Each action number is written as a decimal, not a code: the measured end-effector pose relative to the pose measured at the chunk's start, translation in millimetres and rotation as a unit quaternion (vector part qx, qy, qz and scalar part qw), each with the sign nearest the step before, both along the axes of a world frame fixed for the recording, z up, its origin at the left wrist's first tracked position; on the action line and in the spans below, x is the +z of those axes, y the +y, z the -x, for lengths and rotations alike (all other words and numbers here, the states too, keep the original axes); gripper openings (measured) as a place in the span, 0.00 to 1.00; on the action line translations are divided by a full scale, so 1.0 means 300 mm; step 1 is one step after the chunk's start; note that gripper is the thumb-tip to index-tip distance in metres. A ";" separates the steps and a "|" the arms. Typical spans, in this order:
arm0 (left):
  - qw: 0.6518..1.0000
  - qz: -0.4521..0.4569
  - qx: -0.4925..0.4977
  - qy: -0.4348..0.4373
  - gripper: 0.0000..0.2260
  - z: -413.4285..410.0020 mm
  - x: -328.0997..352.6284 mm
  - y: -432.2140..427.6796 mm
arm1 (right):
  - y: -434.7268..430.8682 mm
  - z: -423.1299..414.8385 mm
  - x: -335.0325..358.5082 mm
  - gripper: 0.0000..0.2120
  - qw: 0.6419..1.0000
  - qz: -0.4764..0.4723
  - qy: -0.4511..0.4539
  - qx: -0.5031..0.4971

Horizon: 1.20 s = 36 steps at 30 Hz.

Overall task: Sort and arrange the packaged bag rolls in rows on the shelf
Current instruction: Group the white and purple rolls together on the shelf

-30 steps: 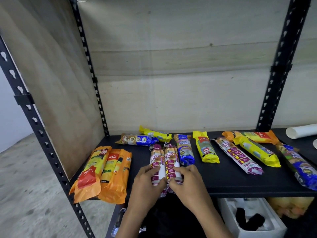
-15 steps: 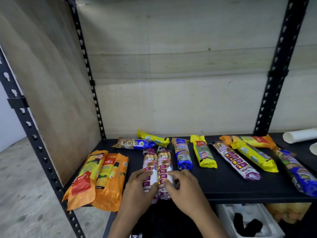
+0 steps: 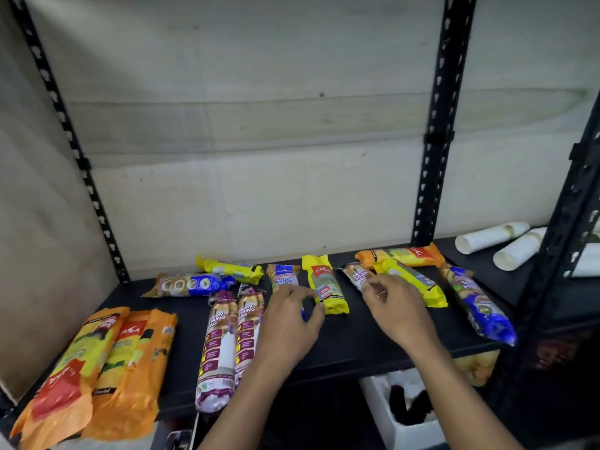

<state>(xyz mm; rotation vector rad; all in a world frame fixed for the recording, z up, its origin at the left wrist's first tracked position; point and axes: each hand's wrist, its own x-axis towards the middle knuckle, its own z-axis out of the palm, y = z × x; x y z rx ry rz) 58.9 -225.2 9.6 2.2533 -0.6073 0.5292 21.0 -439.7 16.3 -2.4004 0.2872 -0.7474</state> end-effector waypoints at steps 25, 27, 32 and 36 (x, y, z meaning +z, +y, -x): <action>0.976 -0.192 0.006 0.098 0.23 -0.234 -0.004 -0.367 | -0.301 -0.574 0.054 0.32 0.890 0.253 0.379 -0.002; 0.976 -0.196 0.006 0.095 0.23 -0.237 -0.007 -0.363 | -0.305 -0.573 0.051 0.30 0.896 0.262 0.359 -0.005; 0.979 -0.169 -0.017 0.110 0.22 -0.230 -0.001 -0.345 | -0.326 -0.564 0.046 0.28 0.932 0.215 0.290 0.007; 0.989 -0.109 -0.010 0.101 0.19 -0.225 0.024 -0.280 | -0.316 -0.535 0.089 0.24 0.972 0.148 0.176 0.054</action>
